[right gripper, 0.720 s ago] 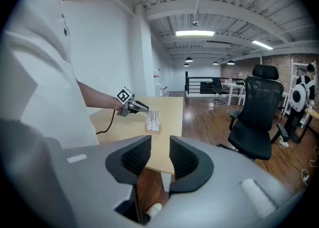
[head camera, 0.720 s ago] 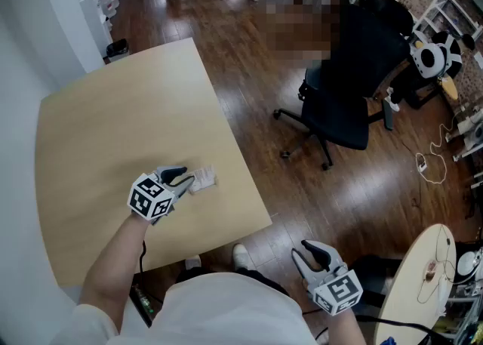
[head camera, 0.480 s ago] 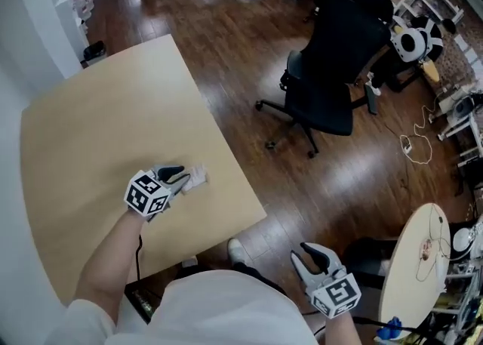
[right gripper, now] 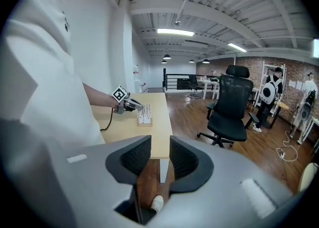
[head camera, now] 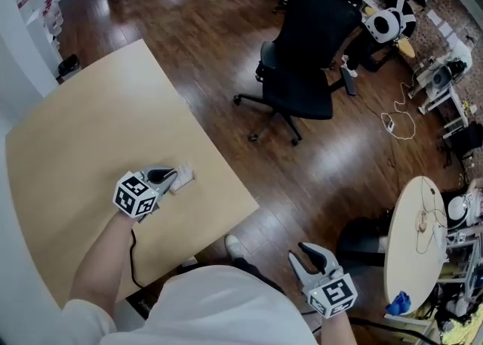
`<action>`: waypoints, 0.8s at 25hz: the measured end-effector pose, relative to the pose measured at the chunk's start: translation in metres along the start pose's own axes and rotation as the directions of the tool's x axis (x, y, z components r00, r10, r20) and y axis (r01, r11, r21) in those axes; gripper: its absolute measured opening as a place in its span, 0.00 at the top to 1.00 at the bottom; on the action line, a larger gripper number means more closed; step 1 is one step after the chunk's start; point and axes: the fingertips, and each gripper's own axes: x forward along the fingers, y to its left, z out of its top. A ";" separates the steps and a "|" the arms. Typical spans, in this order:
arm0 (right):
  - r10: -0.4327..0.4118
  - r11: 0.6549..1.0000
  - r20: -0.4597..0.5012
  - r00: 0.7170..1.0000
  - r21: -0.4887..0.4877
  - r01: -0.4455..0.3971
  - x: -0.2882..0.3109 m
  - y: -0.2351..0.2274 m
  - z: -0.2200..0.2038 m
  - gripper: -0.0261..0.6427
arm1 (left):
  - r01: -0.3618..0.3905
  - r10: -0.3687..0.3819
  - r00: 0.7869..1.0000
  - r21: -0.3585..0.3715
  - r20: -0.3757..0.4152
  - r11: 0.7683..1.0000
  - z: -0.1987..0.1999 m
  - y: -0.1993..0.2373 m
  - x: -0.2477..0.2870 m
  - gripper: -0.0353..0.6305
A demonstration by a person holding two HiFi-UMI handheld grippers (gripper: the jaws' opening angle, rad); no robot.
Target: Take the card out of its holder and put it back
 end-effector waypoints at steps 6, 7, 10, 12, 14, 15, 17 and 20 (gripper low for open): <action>0.010 1.000 0.014 1.000 0.003 -0.010 0.005 0.006 -0.001 0.78 | -0.004 0.003 0.999 0.024 0.047 1.000 0.023 0.000 -0.015 0.92; 0.020 1.000 0.018 1.000 -0.001 -0.020 0.008 0.007 0.000 0.78 | -0.011 0.009 0.998 0.026 0.061 1.000 0.028 0.000 -0.020 0.92; 0.056 0.998 0.027 0.998 -0.020 -0.056 0.016 0.010 0.005 0.78 | -0.040 0.036 0.994 0.032 0.107 0.999 0.045 -0.001 -0.040 0.92; 0.090 0.995 0.029 0.996 -0.037 -0.089 0.024 0.012 0.010 0.78 | -0.069 0.063 0.988 0.031 0.142 0.997 0.055 -0.002 -0.058 0.92; 0.134 0.989 0.030 0.991 -0.063 -0.132 0.035 0.015 0.016 0.78 | -0.106 0.100 0.980 0.026 0.175 0.994 0.063 -0.001 -0.079 0.92; 0.157 0.985 0.030 0.987 -0.077 -0.154 0.041 0.016 0.020 0.78 | -0.127 0.120 0.975 0.023 0.187 0.992 0.065 -0.001 -0.089 0.92; 0.203 0.974 0.028 0.979 -0.105 -0.199 0.053 0.019 0.027 0.78 | -0.167 0.161 0.966 0.012 0.201 0.986 0.066 -0.002 -0.110 0.92; 0.270 0.954 0.028 0.962 -0.146 -0.263 0.071 0.024 0.039 0.78 | -0.231 0.230 0.951 -0.018 0.205 0.973 0.057 -0.006 -0.142 0.92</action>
